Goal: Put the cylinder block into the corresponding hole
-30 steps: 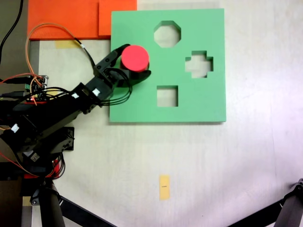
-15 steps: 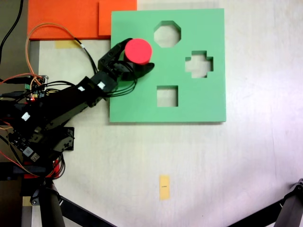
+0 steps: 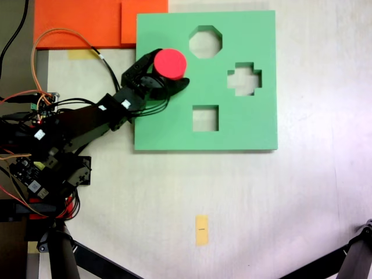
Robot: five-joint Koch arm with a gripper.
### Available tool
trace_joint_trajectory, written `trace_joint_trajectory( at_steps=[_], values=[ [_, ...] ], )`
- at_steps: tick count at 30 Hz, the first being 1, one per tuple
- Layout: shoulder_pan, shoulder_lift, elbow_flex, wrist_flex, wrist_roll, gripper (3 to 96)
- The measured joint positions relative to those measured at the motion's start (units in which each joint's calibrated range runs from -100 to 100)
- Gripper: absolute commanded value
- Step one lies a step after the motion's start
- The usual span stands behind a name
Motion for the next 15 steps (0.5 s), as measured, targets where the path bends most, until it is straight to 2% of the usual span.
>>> trace_joint_trajectory(
  at_steps=[7,15],
  values=[
    [0.0,4.5,-1.6,4.1,-0.1,52.6],
    [0.1,5.2,-6.3,4.7,0.0,59.7]
  ],
)
